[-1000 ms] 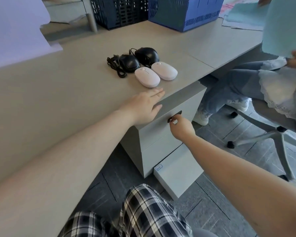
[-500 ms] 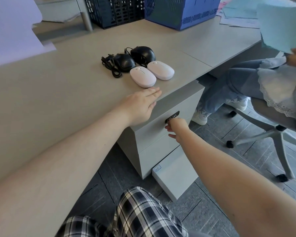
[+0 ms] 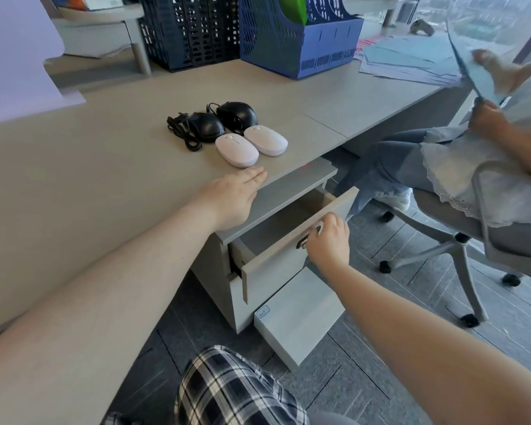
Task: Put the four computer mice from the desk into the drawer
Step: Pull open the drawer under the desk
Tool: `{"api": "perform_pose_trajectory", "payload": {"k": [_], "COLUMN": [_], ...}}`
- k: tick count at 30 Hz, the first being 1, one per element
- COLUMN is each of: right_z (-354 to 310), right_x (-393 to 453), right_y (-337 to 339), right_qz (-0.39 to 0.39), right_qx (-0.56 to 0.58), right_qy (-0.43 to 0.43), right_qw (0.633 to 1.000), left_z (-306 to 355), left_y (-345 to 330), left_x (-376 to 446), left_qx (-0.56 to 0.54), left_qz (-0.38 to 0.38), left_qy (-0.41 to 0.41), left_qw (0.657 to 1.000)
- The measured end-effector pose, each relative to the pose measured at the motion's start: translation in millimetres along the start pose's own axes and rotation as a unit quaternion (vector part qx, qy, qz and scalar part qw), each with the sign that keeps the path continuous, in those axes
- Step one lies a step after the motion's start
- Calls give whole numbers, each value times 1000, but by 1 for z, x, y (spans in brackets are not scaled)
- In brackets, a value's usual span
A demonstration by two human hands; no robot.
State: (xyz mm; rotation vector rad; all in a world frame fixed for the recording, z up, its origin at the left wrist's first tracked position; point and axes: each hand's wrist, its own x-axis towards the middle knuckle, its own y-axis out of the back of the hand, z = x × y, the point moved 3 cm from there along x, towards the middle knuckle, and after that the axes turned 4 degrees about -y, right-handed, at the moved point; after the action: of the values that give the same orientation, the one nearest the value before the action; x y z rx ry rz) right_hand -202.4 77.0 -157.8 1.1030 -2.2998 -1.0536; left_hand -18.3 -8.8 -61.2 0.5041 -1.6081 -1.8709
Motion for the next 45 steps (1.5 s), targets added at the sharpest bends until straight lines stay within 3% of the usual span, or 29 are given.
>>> {"api": "perform_pose_trajectory", "payload": {"k": [2, 6, 10, 15, 23, 35, 45], "right_z": [-4, -7, -16, -17, 24, 67, 42], "right_x": [5, 20, 24, 13, -5, -21, -7], "right_y": [8, 5, 16, 39, 69, 93, 91], "right_qz": [3, -136, -149, -143, -79, -90, -75], "right_qx": [-33, -172, -239, -322, -363, -449, -398], "right_qy": [61, 141, 176, 144, 52, -31, -44], "right_qw": [998, 965, 943, 925, 927, 888, 913], "left_z": [1, -2, -2, -1, 6, 8, 2], "left_y": [0, 3, 2, 4, 3, 4, 2], "left_x": [-3, -9, -10, -10, -17, -18, -14], "left_qx": [3, -3, -5, -8, 7, 8, -39], "left_qz": [-8, -10, -9, -7, -10, 8, 27], "left_qy": [8, 18, 16, 33, 56, 51, 54], "left_qw": [1000, 1000, 1000, 999, 998, 999, 997]}}
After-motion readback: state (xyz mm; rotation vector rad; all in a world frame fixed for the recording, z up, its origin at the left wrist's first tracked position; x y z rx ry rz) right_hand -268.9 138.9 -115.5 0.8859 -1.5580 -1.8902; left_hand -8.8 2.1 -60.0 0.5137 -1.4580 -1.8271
